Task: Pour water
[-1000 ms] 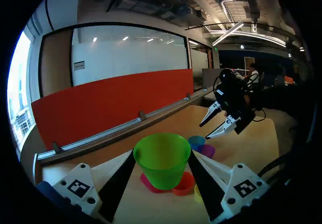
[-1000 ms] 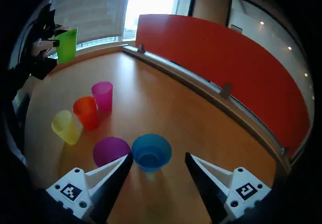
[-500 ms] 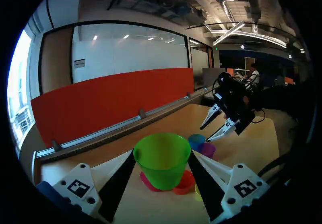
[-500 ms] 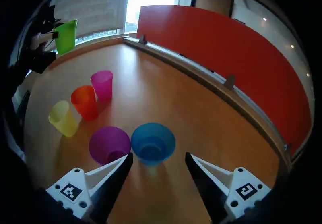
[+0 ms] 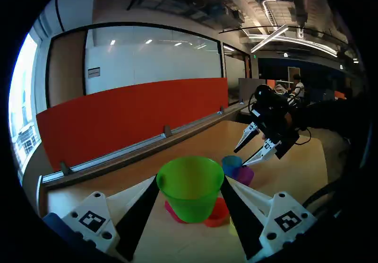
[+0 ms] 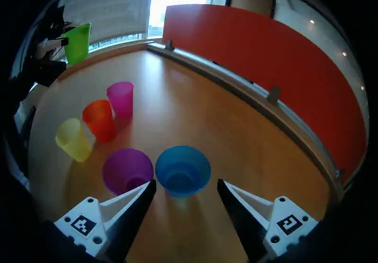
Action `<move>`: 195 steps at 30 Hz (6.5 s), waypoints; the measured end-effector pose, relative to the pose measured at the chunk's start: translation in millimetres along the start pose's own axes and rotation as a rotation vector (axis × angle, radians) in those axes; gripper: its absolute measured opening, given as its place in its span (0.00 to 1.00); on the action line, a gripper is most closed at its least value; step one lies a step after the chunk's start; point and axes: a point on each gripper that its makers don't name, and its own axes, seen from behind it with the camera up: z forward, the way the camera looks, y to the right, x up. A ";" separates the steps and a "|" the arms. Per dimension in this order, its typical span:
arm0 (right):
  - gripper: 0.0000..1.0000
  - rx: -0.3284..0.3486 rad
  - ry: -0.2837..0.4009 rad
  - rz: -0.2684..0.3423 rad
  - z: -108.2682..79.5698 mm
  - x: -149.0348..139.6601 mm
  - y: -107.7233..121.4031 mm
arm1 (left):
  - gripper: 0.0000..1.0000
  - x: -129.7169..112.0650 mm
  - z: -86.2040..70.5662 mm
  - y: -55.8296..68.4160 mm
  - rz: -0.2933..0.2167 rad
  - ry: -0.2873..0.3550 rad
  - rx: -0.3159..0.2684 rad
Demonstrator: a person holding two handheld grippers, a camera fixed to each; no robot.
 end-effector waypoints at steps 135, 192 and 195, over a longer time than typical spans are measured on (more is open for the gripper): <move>0.91 -0.062 0.572 0.121 -99.3 161.2 -40.8 | 0.89 9.6 -13.6 3.0 -0.016 0.052 0.026; 0.91 -0.043 0.759 0.073 -133.5 201.3 -55.0 | 0.89 17.3 -16.4 6.3 -0.039 0.088 0.022; 0.91 -0.041 0.757 0.065 -133.8 203.9 -56.6 | 0.89 18.9 -16.4 6.6 -0.042 0.095 0.020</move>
